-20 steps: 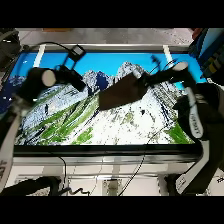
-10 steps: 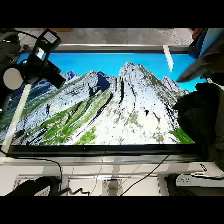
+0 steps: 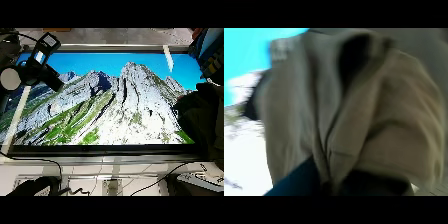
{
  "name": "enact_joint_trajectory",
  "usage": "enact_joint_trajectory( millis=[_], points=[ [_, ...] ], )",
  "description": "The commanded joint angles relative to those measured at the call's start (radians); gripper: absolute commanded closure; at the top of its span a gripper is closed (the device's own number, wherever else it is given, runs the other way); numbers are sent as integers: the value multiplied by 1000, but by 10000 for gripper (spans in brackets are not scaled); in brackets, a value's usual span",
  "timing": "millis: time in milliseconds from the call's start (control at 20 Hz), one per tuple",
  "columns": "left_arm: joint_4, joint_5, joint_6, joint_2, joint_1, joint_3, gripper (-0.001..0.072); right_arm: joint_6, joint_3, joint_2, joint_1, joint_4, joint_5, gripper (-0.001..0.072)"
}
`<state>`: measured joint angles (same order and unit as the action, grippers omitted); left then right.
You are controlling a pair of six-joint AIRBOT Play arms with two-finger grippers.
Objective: Fold the clothes and pants, and hang the long-sleeved shirts on hangers.
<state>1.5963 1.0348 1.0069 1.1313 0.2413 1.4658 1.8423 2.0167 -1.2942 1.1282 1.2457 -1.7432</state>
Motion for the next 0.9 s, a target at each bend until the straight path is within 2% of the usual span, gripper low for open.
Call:
enact_joint_trajectory(
  millis=[0, 50, 200, 300, 500, 650, 700, 750, 850],
  points=[
    [1, 6, 0, -1, 0, 1, 691, 16, -11, 10, 56, 93, -93, 143],
    [1, 6, 0, -1, 0, 1, 691, 10, -12, 10, 52, 92, -92, 25],
    [1, 6, 0, -1, 0, 1, 691, -4, -12, 10, 49, 73, -92, 28],
    [1, 6, 0, -1, 0, 1, 691, -62, -12, 10, 49, -45, -94, 236],
    [1, 6, 0, -1, 0, 1, 691, -160, -12, 17, 13, -527, -94, 248],
    [1, 6, 0, -1, 0, 1, 691, -163, -12, 56, -118, -732, -94, 260],
    [1, 6, 0, -1, 0, 1, 691, -163, -12, 78, -187, -757, -94, 298],
    [1, 6, 0, -1, 0, 1, 691, -172, -12, 99, -262, -755, -94, 358],
    [1, 6, 0, -1, 0, 1, 691, -226, -12, 141, -435, -732, -93, 563]
  ],
)
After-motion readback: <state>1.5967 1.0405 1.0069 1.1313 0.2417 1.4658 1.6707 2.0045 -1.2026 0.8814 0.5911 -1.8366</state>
